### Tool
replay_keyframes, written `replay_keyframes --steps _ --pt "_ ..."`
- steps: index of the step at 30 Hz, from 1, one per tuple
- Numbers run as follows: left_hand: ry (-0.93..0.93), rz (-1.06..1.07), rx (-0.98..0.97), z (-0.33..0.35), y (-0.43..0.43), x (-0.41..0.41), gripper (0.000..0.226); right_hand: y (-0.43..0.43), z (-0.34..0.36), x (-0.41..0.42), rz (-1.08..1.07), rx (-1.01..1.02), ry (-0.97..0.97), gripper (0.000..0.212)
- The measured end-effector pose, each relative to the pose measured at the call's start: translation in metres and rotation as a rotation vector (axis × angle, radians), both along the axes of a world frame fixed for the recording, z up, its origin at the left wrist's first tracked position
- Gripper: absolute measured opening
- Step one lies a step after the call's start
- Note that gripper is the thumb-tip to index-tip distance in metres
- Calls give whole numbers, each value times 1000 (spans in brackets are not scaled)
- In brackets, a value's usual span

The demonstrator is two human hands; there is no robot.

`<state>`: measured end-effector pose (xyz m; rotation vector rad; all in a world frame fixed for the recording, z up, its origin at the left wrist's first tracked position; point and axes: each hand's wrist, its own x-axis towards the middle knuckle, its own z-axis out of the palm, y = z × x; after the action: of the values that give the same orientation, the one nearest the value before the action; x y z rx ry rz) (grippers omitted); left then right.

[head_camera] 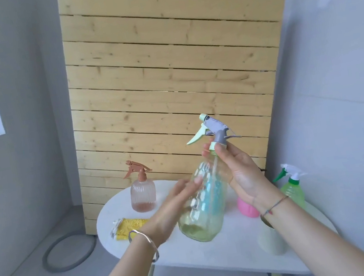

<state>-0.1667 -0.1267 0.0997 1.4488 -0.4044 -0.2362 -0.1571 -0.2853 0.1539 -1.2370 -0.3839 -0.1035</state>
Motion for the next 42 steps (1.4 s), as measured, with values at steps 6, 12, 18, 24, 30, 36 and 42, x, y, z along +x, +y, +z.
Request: replay_keyframes --steps 6,12,18,24,30,36,42 --pt "-14 3 9 30 -4 -28 57 5 12 -29 32 11 -9 29" --pt "-195 162 157 42 -15 -52 47 12 17 -49 -111 -24 -61 35" --pt "-110 16 121 44 -6 -59 64 9 25 -58 -79 -66 -72 22" --pt "-220 198 150 35 -22 -67 61 13 17 -61 -128 23 -36 26" --pt "-147 131 124 27 -12 -56 32 9 13 -55 -114 66 1 31" --pt "-163 196 117 15 -24 -49 42 12 -1 -44 -90 71 82 39" --pt "13 76 186 -17 0 -32 63 -13 14 -20 -160 261 22 11"
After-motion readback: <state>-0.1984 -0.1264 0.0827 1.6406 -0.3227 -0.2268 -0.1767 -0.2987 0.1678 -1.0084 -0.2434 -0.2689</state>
